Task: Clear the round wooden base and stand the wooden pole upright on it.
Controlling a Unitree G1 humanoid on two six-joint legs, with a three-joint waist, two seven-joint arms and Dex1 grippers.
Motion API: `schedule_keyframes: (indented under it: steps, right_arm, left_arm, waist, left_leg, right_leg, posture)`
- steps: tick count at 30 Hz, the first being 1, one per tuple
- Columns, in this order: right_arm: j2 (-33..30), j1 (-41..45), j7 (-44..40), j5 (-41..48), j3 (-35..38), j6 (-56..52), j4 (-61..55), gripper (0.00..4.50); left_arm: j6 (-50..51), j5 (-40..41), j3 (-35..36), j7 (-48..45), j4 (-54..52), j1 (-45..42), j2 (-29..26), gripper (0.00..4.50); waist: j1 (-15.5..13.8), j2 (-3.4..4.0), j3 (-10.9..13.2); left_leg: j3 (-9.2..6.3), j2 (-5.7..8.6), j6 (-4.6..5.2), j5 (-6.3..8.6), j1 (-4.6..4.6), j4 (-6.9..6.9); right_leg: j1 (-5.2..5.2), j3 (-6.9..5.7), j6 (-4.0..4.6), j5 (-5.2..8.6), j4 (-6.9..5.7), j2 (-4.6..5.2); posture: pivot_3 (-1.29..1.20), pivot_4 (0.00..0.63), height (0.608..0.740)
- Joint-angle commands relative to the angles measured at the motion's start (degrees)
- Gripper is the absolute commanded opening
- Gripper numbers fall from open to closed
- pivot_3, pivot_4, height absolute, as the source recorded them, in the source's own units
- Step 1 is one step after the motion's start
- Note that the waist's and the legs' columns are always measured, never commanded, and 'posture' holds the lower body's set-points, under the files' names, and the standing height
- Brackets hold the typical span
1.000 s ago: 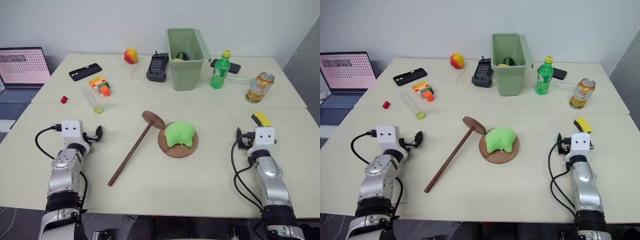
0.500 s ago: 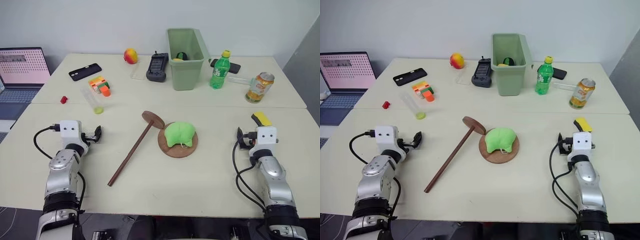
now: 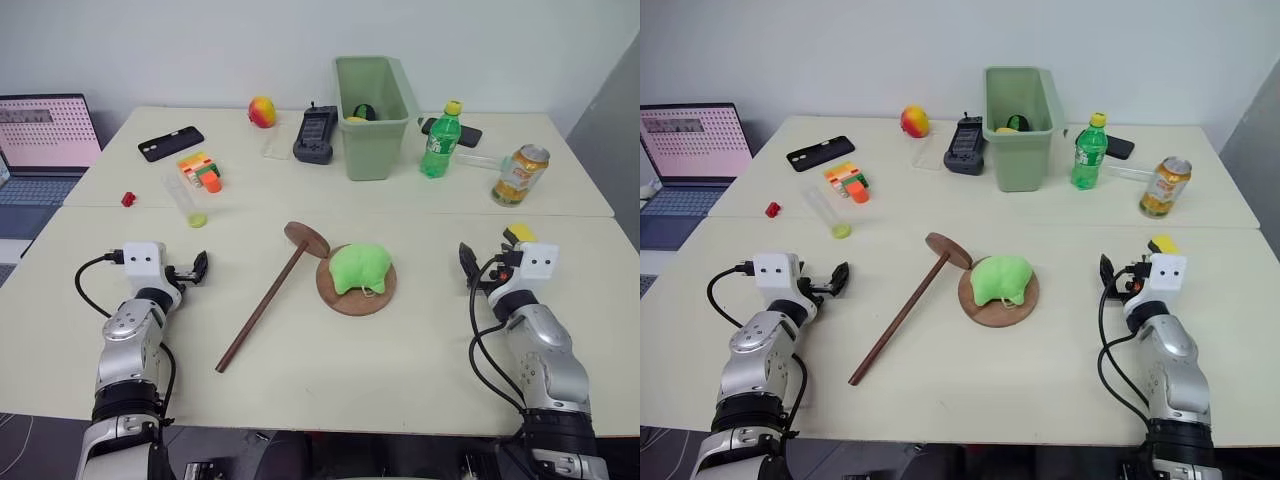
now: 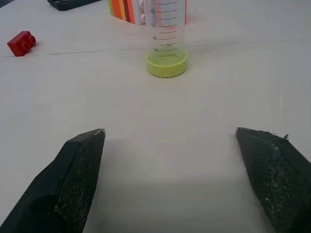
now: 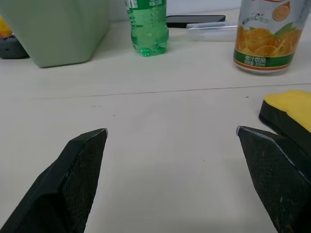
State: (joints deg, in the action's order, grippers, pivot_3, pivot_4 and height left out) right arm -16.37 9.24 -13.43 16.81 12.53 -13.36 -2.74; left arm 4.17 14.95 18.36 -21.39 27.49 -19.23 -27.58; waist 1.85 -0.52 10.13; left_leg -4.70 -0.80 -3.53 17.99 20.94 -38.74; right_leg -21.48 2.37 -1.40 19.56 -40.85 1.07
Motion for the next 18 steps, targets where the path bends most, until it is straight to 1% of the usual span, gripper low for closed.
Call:
schedule_keyframes:
  steps: [1, 3, 5, 6, 8, 9, 11, 15, 18]
  right_arm:
    - [-4.9, -0.7, -7.8, 0.6, -3.4, -1.3, -8.0, 4.47]
    - [-9.6, -0.2, -14.5, 2.4, -5.5, -3.6, -11.1, 4.47]
    - [-12.0, 1.7, -17.9, 4.9, -5.8, -6.0, -12.0, 4.47]
    - [-13.2, 3.2, -20.4, 6.1, -6.6, -7.1, -12.0, 4.47]
    - [-14.6, 4.9, -23.6, 7.4, -7.5, -8.4, -11.8, 4.47]
    - [-15.2, 6.6, -25.8, 8.5, -8.7, -9.8, -11.5, 4.47]
    - [-16.0, 10.3, -30.7, 9.5, -12.2, -12.1, -10.4, 4.47]
    - [-15.4, 14.8, -34.7, 7.9, -17.3, -12.6, -7.2, 4.47]
    - [-13.2, 17.9, -35.9, 5.6, -21.2, -11.8, -3.2, 4.47]
  left_arm:
    - [8.5, 5.1, -1.2, -7.5, -12.8, 1.2, -3.6, 4.50]
    - [15.9, 8.4, -3.9, -14.4, -22.6, 2.3, -8.4, 4.50]
    - [22.0, 11.0, -4.6, -17.2, -28.3, 2.0, -11.8, 4.50]
    - [24.3, 12.4, -5.7, -20.2, -31.7, 2.3, -14.2, 4.50]
    - [27.3, 14.2, -6.9, -23.6, -35.7, 2.6, -17.1, 4.50]
    - [29.8, 16.1, -7.6, -26.2, -38.7, 2.5, -19.3, 4.50]
    - [35.3, 20.5, -8.7, -30.9, -44.5, 1.4, -23.6, 4.50]
    - [40.6, 24.5, -11.2, -34.9, -50.4, -0.7, -27.1, 4.50]
    - [40.9, 24.3, -13.2, -35.7, -52.6, -2.0, -27.6, 4.50]
  waist:
    - [0.0, -0.03, 0.0]
    - [0.1, -0.16, 0.2]
    - [0.1, -0.26, 0.3]
    - [0.1, -0.27, 0.3]
    - [0.2, -0.26, 0.3]
    - [0.1, -0.22, 0.3]
    - [0.4, -0.35, 0.6]
    - [0.5, -0.43, 0.6]
    - [0.5, -0.44, 0.6]
  left_leg:
    - [0.00, 0.00, 0.00, 0.00, 0.00, 0.00]
    - [-0.02, -0.03, -0.01, 0.00, 0.05, 0.02]
    - [-0.06, -0.03, -0.01, -0.01, 0.06, 0.03]
    - [-0.10, -0.05, -0.01, -0.01, 0.04, 0.02]
    - [-0.08, -0.02, 0.00, 0.00, 0.01, 0.02]
    - [-0.06, -0.02, 0.00, 0.00, -0.03, 0.03]
    - [-0.04, -0.01, 0.01, 0.00, -0.04, 0.06]
    - [-0.10, -0.03, 0.01, 0.01, 0.04, 0.08]
    - [-0.08, -0.02, 0.01, 0.01, 0.04, 0.11]
  right_leg:
    - [0.00, -0.01, 0.00, 0.00, 0.00, 0.00]
    - [-0.02, 0.00, -0.01, 0.00, 0.01, -0.01]
    - [-0.03, -0.02, -0.01, 0.01, 0.02, -0.03]
    - [0.02, -0.05, -0.01, 0.01, 0.02, -0.04]
    - [0.04, -0.01, -0.01, 0.01, 0.04, -0.03]
    - [0.07, 0.00, -0.01, 0.01, 0.05, -0.03]
    - [0.07, 0.00, -0.03, 0.02, 0.09, -0.06]
    - [0.01, -0.03, -0.05, 0.04, 0.10, -0.09]
    - [0.03, -0.02, -0.06, 0.04, 0.21, -0.08]
  posture:
    - [0.00, 0.150, 0.740]
    - [0.00, 0.150, 0.740]
    - [0.00, 0.150, 0.740]
    - [0.00, 0.150, 0.740]
    - [0.00, 0.150, 0.740]
    - [0.00, 0.150, 0.740]
    - [0.00, 0.150, 0.740]
    - [0.00, 0.150, 0.740]
    - [0.00, 0.150, 0.740]
